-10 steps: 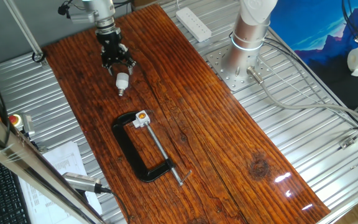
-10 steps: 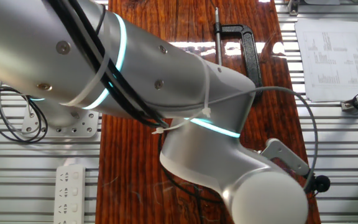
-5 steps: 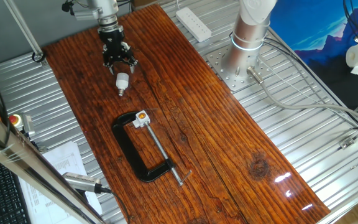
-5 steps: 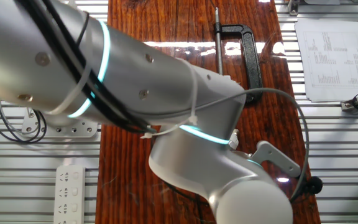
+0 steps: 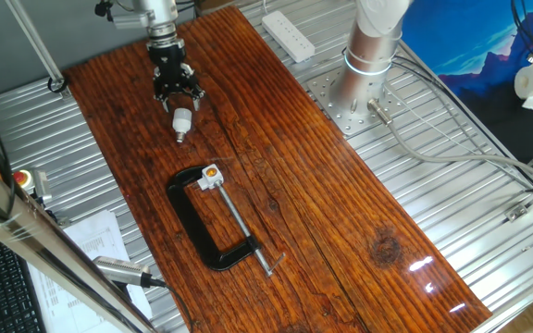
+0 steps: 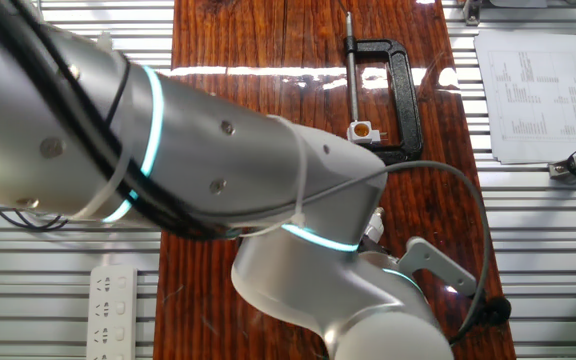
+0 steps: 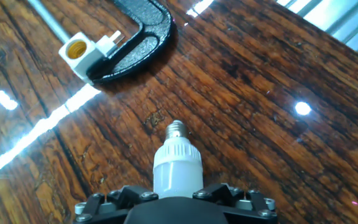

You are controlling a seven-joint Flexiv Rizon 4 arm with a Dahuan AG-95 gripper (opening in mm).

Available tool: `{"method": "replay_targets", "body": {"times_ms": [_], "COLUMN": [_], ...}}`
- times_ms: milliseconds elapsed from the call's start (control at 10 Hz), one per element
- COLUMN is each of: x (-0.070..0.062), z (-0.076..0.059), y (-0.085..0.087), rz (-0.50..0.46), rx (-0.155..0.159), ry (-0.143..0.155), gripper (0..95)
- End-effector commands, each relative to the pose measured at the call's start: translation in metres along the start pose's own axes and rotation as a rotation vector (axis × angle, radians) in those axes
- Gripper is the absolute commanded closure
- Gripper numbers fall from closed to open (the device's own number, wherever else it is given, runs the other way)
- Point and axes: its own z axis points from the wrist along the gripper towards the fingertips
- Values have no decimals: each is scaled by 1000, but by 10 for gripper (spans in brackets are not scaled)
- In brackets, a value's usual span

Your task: Install the light bulb by rotating it

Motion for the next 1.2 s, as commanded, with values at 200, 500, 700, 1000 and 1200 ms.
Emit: {"method": "replay_targets", "body": {"times_ms": [200,500,700,1000,1200], "x": [-6,-5,-3,-2,-1], "z": [1,3,5,7,8], "y": [-1,-3,-3,-4,-5], "rz": [4,-5,-5,-9,-11], "rx": [2,3,7,-5,-15], "ry": [-3,-16,-19,-42,-53], "gripper": [190,190,190,190,190]}}
